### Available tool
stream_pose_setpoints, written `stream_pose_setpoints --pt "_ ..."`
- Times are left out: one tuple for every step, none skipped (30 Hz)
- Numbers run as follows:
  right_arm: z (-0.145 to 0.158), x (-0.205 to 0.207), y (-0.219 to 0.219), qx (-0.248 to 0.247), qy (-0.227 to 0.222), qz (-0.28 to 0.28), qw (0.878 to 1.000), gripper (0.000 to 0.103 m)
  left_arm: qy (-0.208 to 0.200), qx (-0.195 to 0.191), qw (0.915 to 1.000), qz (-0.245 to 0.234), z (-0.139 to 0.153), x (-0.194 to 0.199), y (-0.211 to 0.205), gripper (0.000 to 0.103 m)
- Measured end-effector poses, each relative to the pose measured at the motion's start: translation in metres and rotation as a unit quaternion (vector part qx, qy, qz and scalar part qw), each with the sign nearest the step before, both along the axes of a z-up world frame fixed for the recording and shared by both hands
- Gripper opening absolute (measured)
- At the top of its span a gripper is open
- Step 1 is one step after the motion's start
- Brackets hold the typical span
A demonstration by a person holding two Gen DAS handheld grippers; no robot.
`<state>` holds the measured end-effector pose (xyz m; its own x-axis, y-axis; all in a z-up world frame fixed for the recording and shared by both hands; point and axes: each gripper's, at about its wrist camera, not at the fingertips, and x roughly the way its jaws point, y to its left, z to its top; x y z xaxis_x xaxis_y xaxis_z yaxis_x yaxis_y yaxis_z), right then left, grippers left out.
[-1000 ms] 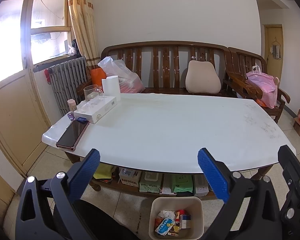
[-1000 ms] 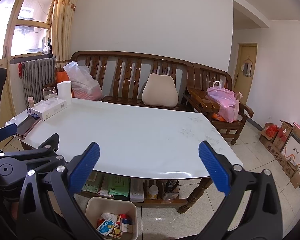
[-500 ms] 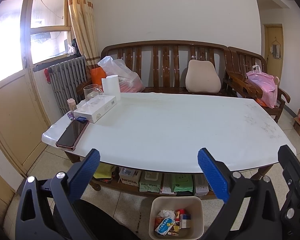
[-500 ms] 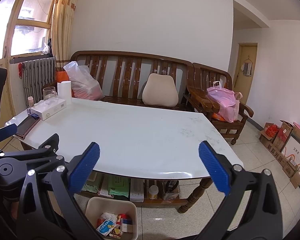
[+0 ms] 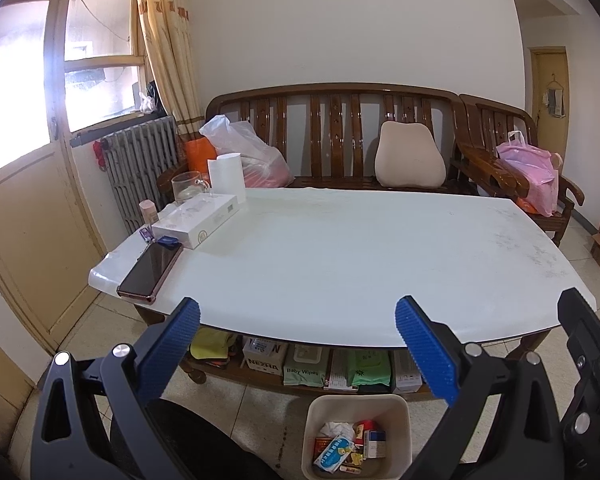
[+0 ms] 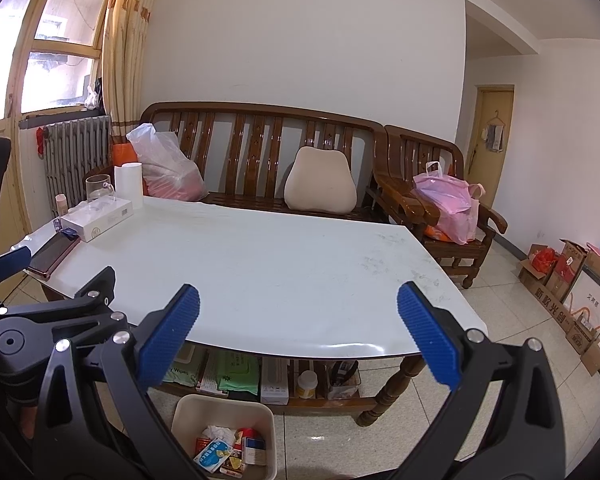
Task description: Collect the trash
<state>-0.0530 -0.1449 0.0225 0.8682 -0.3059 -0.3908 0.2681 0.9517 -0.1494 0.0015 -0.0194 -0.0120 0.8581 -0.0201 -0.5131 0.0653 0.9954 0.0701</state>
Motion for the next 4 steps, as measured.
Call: stream_pose_setpoints --pt "-0.0001 0.0002 0.0003 0.001 0.0 0.0 1.0 0.097 0.0 -0.002 1.0 0.0 -0.0001 0.0002 -0.0001 0.096" --pt "-0.0004 0.0004 0.0005 0.002 0.0 0.0 1.0 0.097 0.002 -0.004 1.0 -0.001 -0.0002 0.0006 0.0002 0.096" --pt "-0.0007 0.0007 0.0007 0.002 0.0 -0.001 1.0 0.097 0.003 -0.005 1.0 -0.001 -0.0003 0.0009 0.0002 0.096" --pt "-0.0006 0.0007 0.0006 0.002 0.0 -0.001 1.0 0.097 0.005 -0.005 1.0 -0.002 -0.0005 0.0013 0.0003 0.096"
